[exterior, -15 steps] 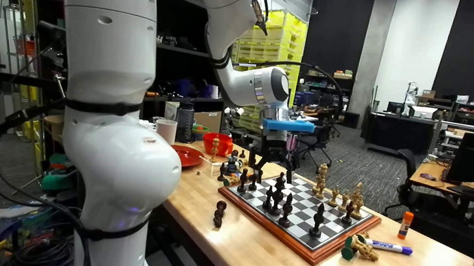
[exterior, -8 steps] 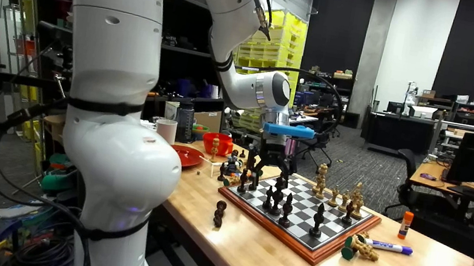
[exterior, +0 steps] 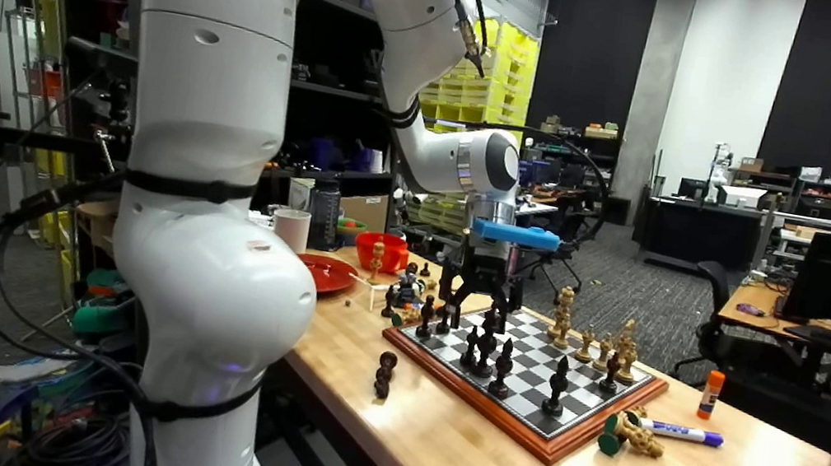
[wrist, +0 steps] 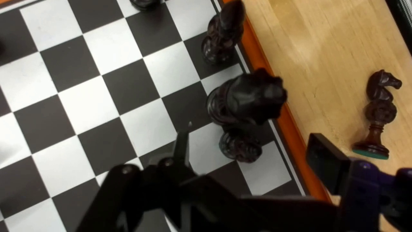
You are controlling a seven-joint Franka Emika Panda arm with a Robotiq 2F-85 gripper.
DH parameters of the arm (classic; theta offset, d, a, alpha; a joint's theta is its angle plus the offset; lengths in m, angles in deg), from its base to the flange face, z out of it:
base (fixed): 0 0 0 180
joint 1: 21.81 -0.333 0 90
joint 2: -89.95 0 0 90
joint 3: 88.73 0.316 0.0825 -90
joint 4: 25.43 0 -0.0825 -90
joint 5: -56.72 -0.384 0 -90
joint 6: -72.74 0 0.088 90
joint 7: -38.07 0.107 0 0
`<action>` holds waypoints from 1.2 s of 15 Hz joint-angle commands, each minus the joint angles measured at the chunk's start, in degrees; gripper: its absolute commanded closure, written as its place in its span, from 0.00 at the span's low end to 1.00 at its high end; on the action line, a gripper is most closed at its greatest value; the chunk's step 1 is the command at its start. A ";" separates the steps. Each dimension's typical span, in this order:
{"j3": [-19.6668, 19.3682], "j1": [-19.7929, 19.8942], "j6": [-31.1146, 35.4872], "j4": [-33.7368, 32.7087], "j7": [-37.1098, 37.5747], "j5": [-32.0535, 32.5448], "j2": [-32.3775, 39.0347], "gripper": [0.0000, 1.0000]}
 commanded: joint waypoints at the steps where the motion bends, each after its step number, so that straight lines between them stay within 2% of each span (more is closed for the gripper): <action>1: 0.07 0.72 -0.26 -1.22 -2.30 -1.59 0.80 0.39; 7: 0.29 0.97 -0.43 -1.53 -3.50 -1.40 1.69 0.87; 9: 0.39 0.88 -0.43 -1.50 -3.43 -1.19 1.77 0.99; 10: 0.50 0.78 -0.35 -1.42 -3.39 -1.02 1.63 0.94; 18: 2.53 -0.63 -0.16 -0.69 -4.12 -0.66 0.59 0.94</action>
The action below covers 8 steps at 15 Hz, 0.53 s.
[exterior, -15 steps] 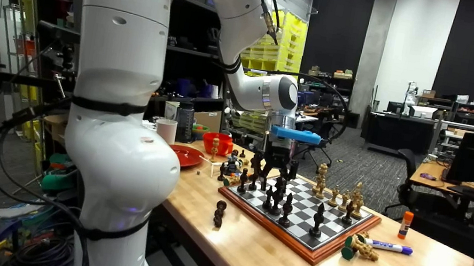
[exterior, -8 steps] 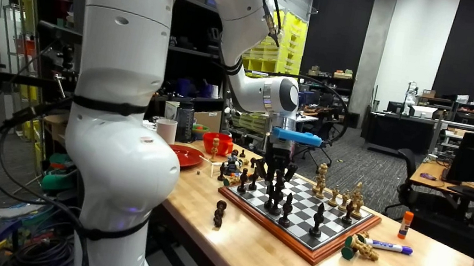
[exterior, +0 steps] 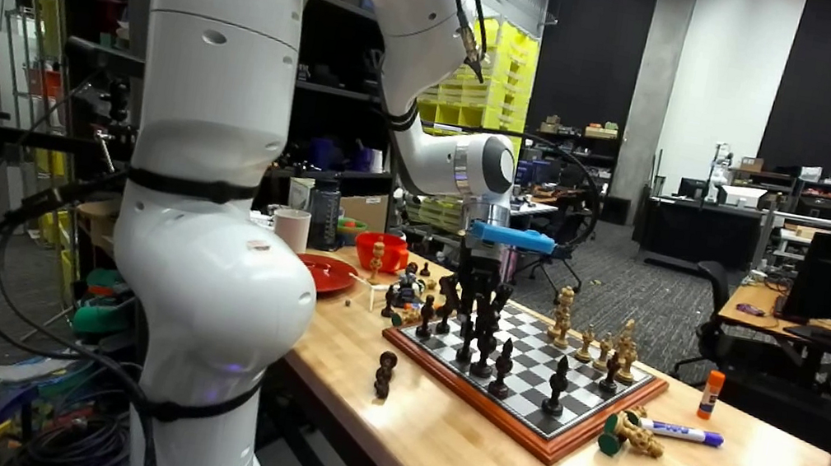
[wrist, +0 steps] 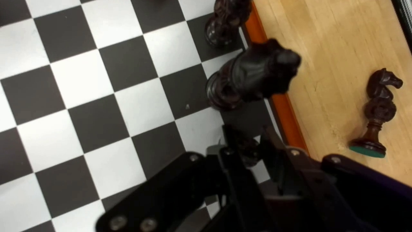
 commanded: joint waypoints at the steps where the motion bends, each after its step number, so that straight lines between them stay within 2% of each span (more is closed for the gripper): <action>1: 1.32 -1.05 -0.15 0.34 -1.07 -0.33 -0.97 0.94; 8: 3.29 -2.63 0.29 0.19 -0.60 0.47 -0.74 0.94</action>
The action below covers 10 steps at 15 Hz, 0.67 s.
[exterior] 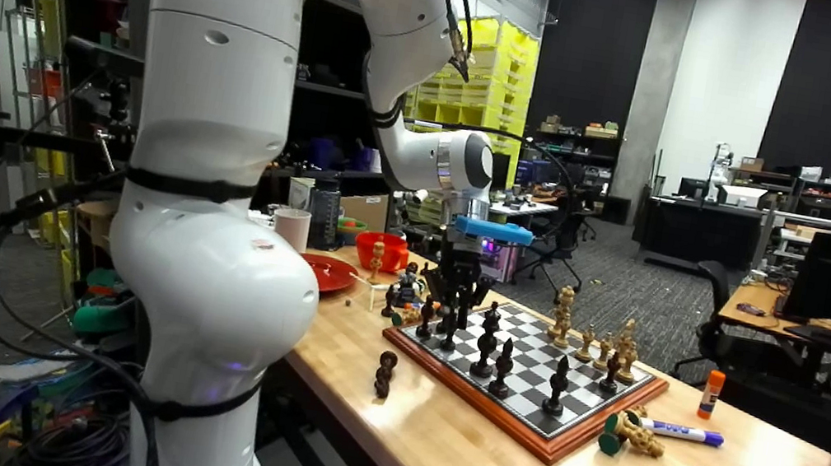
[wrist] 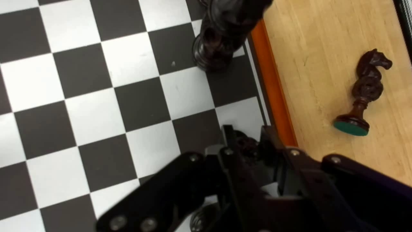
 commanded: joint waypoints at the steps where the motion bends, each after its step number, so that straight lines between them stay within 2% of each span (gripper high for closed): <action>1: 0.68 -0.86 0.40 0.12 -0.39 0.55 -0.76 0.94; 10: 1.38 -1.51 2.35 -0.65 0.53 4.55 -0.69 0.94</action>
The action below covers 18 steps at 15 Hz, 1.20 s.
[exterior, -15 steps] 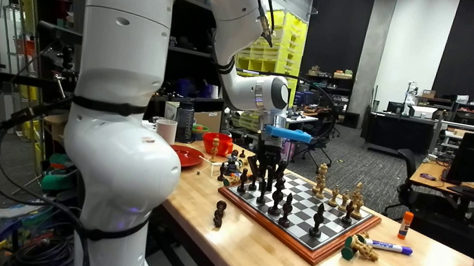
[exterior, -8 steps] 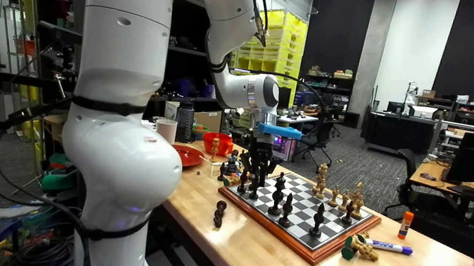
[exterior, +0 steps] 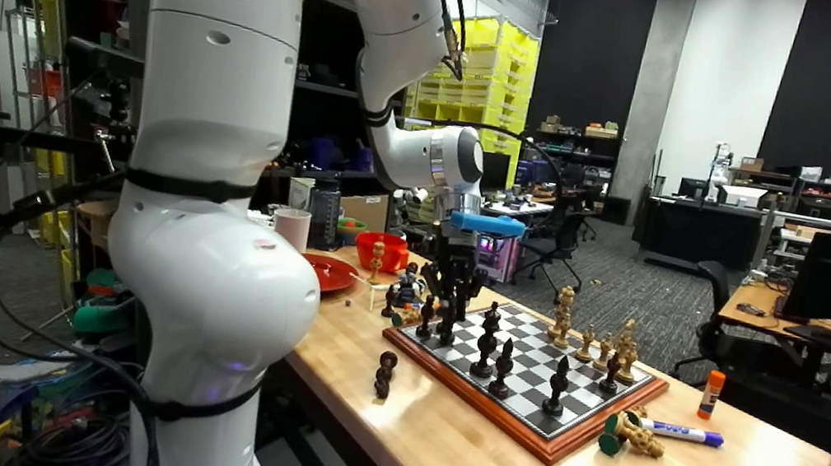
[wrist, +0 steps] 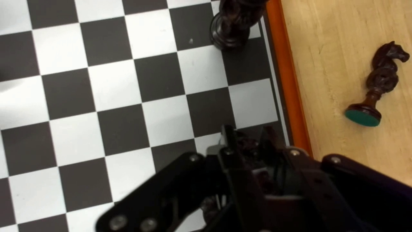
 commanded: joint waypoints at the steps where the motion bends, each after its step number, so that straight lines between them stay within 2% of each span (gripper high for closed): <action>1: 0.08 -0.55 0.68 -0.18 0.38 2.45 -0.62 0.94; 18: 0.52 -0.62 0.76 -1.08 -0.10 2.96 1.18 0.94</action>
